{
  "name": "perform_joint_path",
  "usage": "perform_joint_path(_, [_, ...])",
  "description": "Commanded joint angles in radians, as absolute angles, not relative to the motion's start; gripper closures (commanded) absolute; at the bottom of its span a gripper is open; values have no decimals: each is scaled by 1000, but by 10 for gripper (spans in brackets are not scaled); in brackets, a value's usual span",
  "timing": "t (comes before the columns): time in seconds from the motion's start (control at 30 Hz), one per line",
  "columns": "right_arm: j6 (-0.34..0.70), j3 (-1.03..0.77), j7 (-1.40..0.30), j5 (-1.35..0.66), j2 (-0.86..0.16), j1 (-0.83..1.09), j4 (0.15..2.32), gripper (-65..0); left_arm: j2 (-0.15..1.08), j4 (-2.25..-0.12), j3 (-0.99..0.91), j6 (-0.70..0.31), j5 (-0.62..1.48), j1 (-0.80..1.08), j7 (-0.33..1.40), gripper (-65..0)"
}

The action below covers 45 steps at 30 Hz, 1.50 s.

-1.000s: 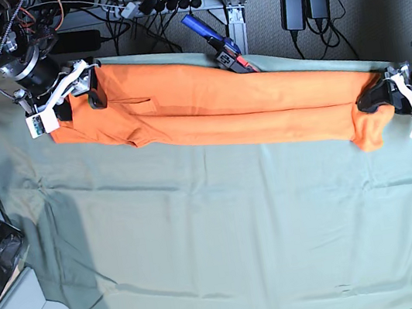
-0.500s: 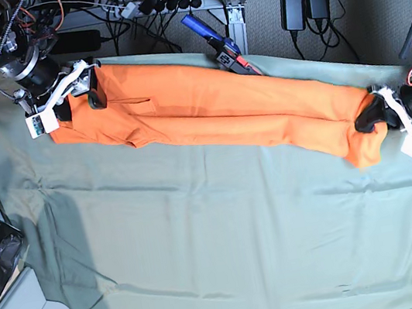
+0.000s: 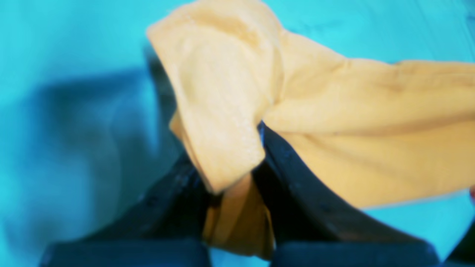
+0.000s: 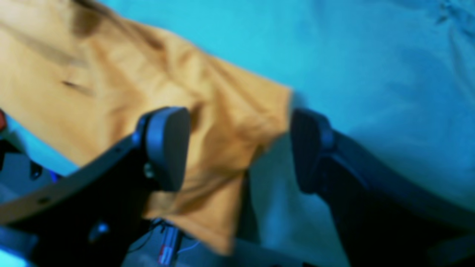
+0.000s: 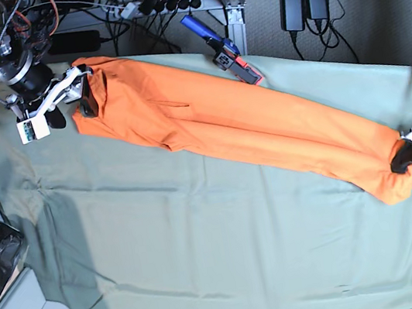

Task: Fold the T-shirt properly
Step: 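Drag the hem end of the strip toward the right gripper with the left gripper, then fold the hem end over onto the strip toward the collar with the left gripper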

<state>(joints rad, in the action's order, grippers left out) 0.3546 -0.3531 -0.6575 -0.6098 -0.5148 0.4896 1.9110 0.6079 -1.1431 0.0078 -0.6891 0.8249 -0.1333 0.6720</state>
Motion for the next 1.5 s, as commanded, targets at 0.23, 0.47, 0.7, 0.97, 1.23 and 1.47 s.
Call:
perform_joint_path(0.23, [450, -364, -628, -621, -529, 488, 1926, -424, 628, -1241, -1, -698, 844, -143, 647, 0])
perform_joint_path(0.47, [450, -364, -625, -621, -529, 488, 1926, -424, 550, -1599, 0, -698, 815, 32, 651, 0])
perform_joint_path(0.7, [450, -364, -625, -616, -529, 488, 1926, -424, 456, -1691, 83, -698, 699, 71, 650, 0])
perform_joint_path(0.97, [450, -364, -609, -617, -529, 488, 1926, -424, 395, -1689, 261, -698, 483, 50, 601, 0])
perform_joint_path(1.23, [450, -364, -606, -617, -528, 488, 1926, -424, 381, -1689, 268, -698, 492, 56, 594, -335])
perform_joint_path(1.47, [450, -364, -605, -617, -528, 488, 1926, -424, 325, -1689, 268, -698, 599, 56, 596, -335])
